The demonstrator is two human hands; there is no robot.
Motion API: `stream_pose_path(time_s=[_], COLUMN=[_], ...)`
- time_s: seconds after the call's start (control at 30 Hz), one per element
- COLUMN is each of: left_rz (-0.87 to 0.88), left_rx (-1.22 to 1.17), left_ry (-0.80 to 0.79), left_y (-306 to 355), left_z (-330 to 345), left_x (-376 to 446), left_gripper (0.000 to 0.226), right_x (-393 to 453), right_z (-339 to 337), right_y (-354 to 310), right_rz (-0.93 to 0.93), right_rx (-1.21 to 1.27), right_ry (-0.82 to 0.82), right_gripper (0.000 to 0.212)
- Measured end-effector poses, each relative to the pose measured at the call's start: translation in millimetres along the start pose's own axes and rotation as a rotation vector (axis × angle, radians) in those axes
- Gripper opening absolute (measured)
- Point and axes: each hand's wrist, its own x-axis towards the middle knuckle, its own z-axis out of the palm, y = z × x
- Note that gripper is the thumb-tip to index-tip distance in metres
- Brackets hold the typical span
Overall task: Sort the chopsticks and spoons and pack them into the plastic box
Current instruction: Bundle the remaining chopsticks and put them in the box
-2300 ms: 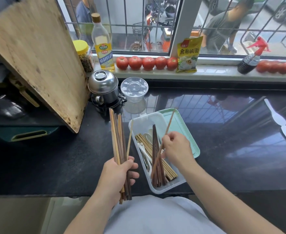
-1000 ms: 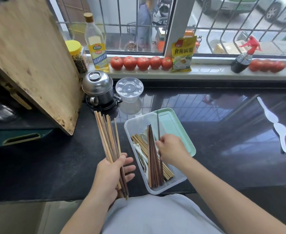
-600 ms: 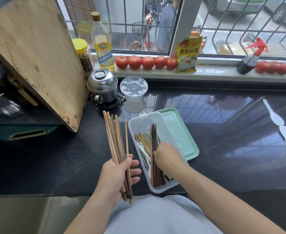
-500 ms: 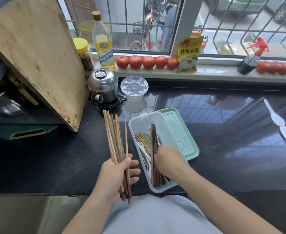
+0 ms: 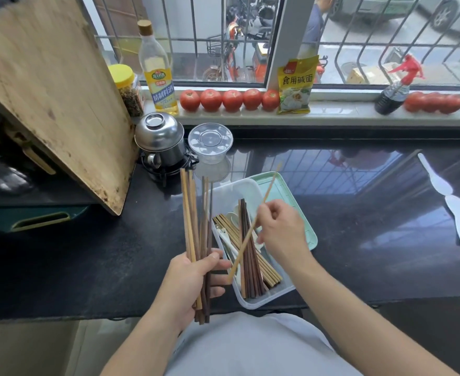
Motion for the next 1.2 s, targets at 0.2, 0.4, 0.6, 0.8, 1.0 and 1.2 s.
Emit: stream_pose_path(time_s=[0.2, 0.4, 0.6, 0.8, 1.0, 1.2], left_rz=[0.041, 0.059, 0.067, 0.069, 0.058, 0.014], left_rx=[0.008, -0.013, -0.004, 0.051, 0.081, -0.012], left_ry=[0.154, 0.136, 0.106, -0.031, -0.053, 0.172], left_y=[-7, -6, 1, 4, 8, 1], left_z=[-10, -2, -2, 5, 9, -1], left_x=[11, 9, 4, 0, 6, 12], left_gripper=[0.015, 0.016, 0.015, 0.019, 0.02, 0.015], right_x=[20, 31, 24, -32, -29, 10], right_z=[13, 44, 31, 20, 14, -9], right_y=[32, 37, 29, -7, -12, 4], right_rz=[-0.065, -0.072, -0.037, 0.052, 0.091, -0.062], right_rx=[-0.652, -0.825, -0.829, -0.053, 0.091, -0.22], right_ry=[-0.166, -0.248, -0.292, -0.502, -0.308, 0.053], right_gripper=[0.026, 0.017, 0.033, 0.018, 0.012, 0.017])
